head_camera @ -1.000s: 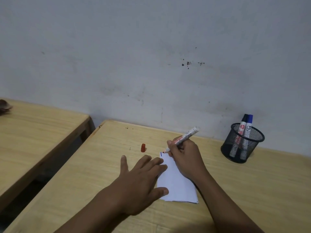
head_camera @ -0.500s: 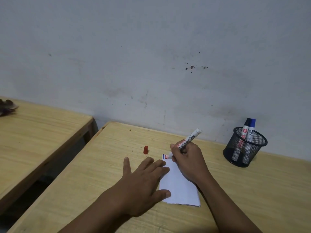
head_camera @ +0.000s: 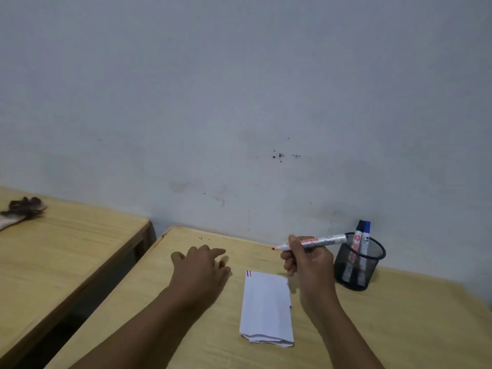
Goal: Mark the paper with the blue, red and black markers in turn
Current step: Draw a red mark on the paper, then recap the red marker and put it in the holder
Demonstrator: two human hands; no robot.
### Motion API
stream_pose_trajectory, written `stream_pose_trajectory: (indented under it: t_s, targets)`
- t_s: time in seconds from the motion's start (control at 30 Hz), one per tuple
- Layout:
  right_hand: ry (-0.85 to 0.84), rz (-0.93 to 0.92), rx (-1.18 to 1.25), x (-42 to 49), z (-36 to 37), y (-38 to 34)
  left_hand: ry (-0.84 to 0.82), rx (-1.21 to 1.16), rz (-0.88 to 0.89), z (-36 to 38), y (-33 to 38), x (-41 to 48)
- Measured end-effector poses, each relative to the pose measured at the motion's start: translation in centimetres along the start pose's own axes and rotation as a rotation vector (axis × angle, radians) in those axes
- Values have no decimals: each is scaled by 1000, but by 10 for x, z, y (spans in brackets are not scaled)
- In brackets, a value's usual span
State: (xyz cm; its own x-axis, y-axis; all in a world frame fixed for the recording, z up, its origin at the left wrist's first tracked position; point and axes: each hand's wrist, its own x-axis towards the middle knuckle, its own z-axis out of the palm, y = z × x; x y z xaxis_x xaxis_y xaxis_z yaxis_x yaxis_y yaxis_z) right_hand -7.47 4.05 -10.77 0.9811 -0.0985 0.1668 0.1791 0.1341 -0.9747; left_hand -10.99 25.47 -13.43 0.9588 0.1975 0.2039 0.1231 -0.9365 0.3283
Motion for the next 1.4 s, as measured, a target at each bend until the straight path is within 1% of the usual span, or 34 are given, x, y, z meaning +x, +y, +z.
stream_pose_trajectory:
  t_s: [0.07,0.13,0.23,0.33,0.4,0.47,0.6,0.8,0.83,0.9,0.97,1.03,1.07,1.1,1.13,1.17,1.2,1.23,1.3,1.4]
  targets:
    - [-24,-27,-19,-7,-5,-9,-1,22,12,-5,2,4]
    - [-34,-57,-39,-10,-11,-21,44,-59,12,-14,10,3]
    - [-23,-78,-49,-13,-18,-41,69,-373,27,-39,33,-2]
    - [-34,-110,-34,-19,-19,-65,18,-726,157,-67,63,-14]
    - [-45,-137,-37,-25,-19,-81,-4,-847,239,-85,84,-22]
    - [-46,-163,-33,-31,-22,-98,-11,-907,290,-100,101,-28]
    - [-37,-215,-16,-39,-40,-128,-10,-935,367,-116,126,-37]
    - [-110,-222,-56,-55,-69,-156,-55,-933,483,-127,165,-47]
    - [-99,-207,-45,-56,-74,-160,-21,-908,490,-127,174,-47]
    - [-69,-173,-53,-53,-86,-168,99,-836,493,-125,192,-49]
    - [13,-141,-123,-46,-98,-171,195,-804,491,-124,209,-50]
    - [203,-154,-212,-37,-111,-166,242,-759,467,-124,222,-46]
    - [312,-211,-274,-34,-117,-163,261,-724,459,-124,228,-44]
    - [381,-318,-383,-31,-124,-158,278,-688,461,-125,233,-40]
    - [380,-433,-522,-30,-130,-155,289,-658,471,-125,237,-37]
    - [330,-523,-670,-29,-134,-151,290,-636,487,-125,243,-35]
    - [271,-575,-771,-24,-138,-147,282,-616,507,-125,248,-34]
    - [237,-586,-821,-20,-141,-145,270,-589,528,-123,253,-32]
    - [213,-593,-808,-9,-145,-142,251,-555,572,-118,263,-29]
    - [191,-581,-721,12,-153,-137,243,-639,553,-107,270,-13]
